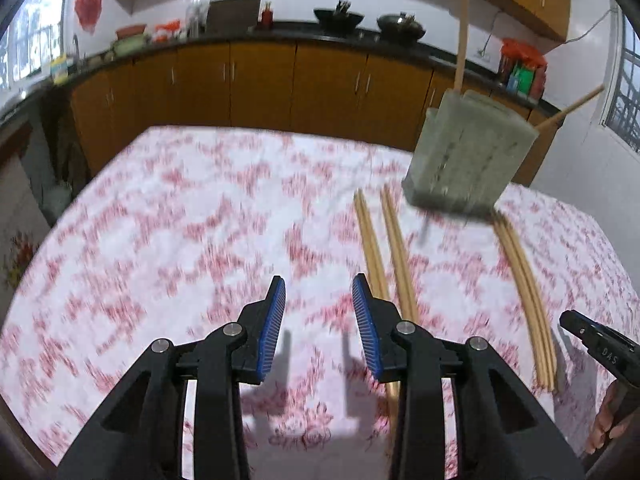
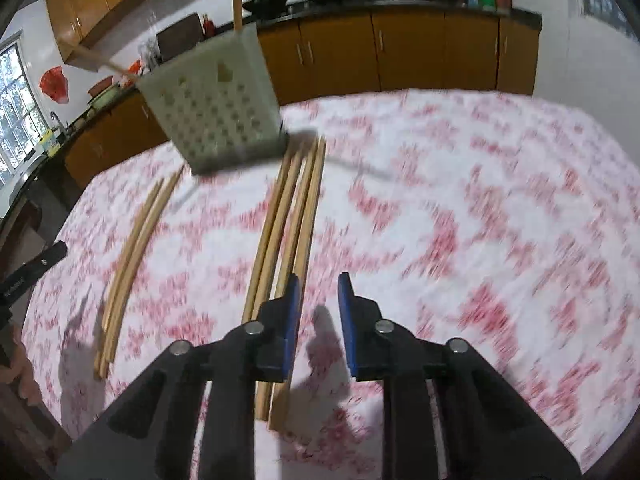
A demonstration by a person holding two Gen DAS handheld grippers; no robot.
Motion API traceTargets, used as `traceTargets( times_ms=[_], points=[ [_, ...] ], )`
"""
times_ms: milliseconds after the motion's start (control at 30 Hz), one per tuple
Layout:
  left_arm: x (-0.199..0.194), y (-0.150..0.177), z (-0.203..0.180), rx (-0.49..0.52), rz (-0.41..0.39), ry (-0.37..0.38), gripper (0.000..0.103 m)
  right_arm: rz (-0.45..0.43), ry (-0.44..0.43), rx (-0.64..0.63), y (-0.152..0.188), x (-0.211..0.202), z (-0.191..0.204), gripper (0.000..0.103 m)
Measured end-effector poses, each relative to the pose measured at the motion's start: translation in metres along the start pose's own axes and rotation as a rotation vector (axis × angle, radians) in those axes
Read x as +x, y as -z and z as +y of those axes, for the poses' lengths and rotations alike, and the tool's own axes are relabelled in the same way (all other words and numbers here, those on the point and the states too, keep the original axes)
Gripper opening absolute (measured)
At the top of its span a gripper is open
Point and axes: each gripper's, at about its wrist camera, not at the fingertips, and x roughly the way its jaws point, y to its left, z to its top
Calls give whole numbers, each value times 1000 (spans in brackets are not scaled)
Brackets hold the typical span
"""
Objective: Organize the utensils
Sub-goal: 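Move both open tools back down toward the chopsticks on the cloth, then close the left tool on a single chopstick while the right tool grasps another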
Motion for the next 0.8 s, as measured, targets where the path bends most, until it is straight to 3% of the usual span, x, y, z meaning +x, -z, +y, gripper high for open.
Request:
traceTargets(
  times_ms=[300, 367, 433, 800],
  points=[
    [14, 18, -7, 13, 58, 21, 36, 28, 0, -45, 8, 10, 11, 20],
    [16, 19, -11, 22, 63, 26, 36, 25, 10, -61, 8, 9, 12, 15],
    [18, 21, -13, 29, 73, 33, 34, 23, 38, -71, 8, 10, 12, 9],
    [24, 29, -26, 59, 114, 97, 21, 13, 69, -19, 3, 10, -3, 9]
  ],
)
